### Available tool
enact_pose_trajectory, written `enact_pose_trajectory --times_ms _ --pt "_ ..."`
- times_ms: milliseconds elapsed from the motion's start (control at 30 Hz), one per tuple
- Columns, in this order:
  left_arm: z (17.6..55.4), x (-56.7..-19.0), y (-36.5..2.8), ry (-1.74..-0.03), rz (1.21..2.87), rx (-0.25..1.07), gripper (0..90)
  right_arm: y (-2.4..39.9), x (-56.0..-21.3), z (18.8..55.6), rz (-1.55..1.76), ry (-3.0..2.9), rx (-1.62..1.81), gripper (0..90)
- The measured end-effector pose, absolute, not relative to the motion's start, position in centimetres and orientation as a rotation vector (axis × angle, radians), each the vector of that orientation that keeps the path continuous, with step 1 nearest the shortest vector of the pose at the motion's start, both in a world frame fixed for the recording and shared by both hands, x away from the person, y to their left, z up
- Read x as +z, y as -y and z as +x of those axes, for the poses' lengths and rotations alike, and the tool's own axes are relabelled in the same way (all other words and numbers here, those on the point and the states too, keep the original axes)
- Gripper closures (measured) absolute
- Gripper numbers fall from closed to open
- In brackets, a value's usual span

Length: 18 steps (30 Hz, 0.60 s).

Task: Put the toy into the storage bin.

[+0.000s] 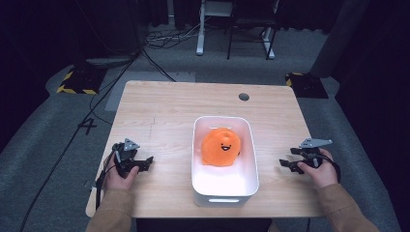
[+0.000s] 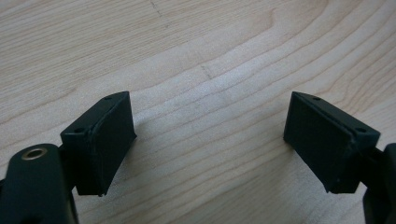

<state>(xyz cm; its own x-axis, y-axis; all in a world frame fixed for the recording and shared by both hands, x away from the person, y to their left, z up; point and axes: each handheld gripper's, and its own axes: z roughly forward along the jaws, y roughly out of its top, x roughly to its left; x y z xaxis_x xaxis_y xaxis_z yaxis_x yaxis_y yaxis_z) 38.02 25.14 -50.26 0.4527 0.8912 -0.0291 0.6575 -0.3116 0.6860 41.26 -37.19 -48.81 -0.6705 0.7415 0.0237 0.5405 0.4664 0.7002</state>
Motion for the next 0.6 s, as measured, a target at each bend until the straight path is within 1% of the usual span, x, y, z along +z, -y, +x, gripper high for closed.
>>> enact_pose_trajectory --times_ms 267,367,600 --pt "38.0 -50.3 -25.1 -1.288 2.072 0.477 16.6 37.1 -49.9 40.7 1.052 -2.412 1.017 20.7" --pt "38.0 -50.3 -25.1 -1.289 2.072 0.478 16.6 37.4 -50.3 40.6 1.032 -2.388 1.067 18.4" --pt "38.0 -50.3 -25.1 -1.289 2.072 0.478 16.6 37.7 -50.3 40.5 0.995 -2.415 1.07 17.2"
